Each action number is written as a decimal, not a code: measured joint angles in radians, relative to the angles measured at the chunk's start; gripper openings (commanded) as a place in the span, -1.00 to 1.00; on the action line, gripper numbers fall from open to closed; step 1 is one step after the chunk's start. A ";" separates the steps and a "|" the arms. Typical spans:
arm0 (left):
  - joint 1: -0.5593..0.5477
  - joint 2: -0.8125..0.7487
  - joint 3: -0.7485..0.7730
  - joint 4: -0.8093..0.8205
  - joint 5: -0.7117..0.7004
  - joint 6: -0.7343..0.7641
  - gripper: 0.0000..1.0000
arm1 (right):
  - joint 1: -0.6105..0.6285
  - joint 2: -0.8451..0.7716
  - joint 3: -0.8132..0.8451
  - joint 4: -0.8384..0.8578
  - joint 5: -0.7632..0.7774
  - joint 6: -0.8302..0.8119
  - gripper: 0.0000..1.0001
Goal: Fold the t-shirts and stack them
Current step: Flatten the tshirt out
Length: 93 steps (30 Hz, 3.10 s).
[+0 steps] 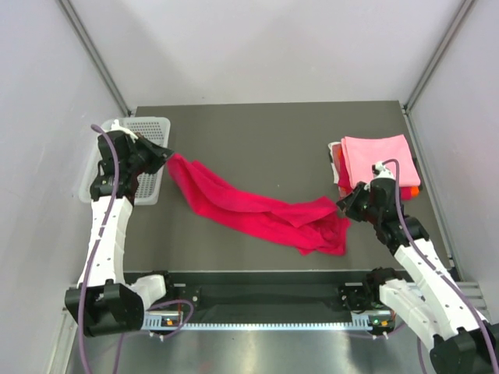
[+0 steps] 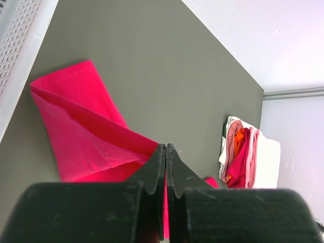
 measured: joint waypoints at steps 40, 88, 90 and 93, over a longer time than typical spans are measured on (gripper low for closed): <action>-0.001 -0.138 0.050 -0.449 -0.053 0.175 -1.00 | 0.000 0.021 0.294 -0.061 0.058 -0.174 -1.00; 0.002 0.325 0.479 -0.295 -0.077 0.139 -1.00 | 0.000 0.505 0.918 -0.081 0.011 -0.253 -1.00; 0.007 0.368 0.539 -0.284 -0.061 0.124 -1.00 | 0.000 0.548 0.994 -0.095 0.003 -0.253 -1.00; 0.022 0.406 0.626 -0.286 -0.031 0.105 -1.00 | 0.000 0.572 1.089 -0.106 -0.029 -0.254 -1.00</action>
